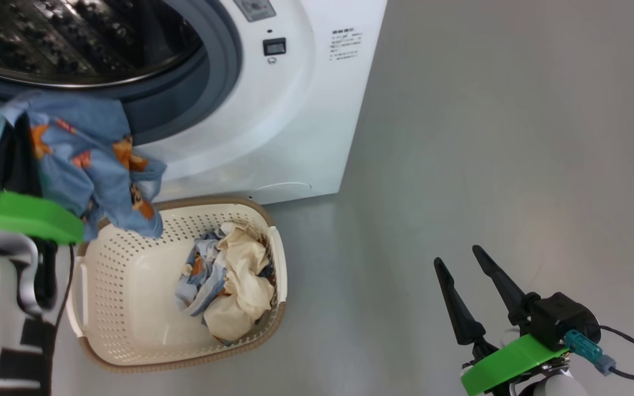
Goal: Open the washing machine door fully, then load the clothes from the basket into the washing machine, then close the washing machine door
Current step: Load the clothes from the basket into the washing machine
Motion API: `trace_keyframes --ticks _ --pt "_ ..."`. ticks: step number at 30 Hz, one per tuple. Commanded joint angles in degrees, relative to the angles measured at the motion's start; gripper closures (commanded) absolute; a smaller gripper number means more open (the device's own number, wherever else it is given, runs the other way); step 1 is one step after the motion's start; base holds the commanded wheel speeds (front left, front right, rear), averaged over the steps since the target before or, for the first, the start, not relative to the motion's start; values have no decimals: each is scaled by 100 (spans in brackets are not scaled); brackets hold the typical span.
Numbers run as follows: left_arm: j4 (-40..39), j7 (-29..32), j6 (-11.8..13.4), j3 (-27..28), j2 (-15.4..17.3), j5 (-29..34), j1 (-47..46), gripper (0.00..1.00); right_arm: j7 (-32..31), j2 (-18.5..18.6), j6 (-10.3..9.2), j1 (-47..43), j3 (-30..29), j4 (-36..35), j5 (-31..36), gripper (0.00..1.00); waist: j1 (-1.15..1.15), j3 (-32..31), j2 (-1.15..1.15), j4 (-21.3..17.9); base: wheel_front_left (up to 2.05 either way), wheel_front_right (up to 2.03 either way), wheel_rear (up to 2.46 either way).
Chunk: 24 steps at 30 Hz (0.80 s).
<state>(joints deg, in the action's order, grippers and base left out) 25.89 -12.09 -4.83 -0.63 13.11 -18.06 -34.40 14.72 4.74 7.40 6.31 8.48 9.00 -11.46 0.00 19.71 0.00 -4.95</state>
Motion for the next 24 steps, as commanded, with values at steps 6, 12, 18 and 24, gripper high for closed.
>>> trace_keyframes --ticks 6,12,18,24 --pt "303 41 -63 82 393 20 -753 100 28 -35 9 180 174 -125 4 0 0 273 0 -211 0 0 0" --pt "789 124 -112 -46 557 63 -1452 100 28 -62 9 220 166 -167 9 0 0 620 0 -341 0 0 0" --pt "1178 203 -164 -148 606 -10 -2153 100 28 -103 9 339 186 -228 18 0 0 1051 0 -451 0 0 0" --pt "1628 212 -191 -288 735 48 -2791 100 28 -149 9 449 209 -249 -1 0 0 1442 0 -574 0 0 0"
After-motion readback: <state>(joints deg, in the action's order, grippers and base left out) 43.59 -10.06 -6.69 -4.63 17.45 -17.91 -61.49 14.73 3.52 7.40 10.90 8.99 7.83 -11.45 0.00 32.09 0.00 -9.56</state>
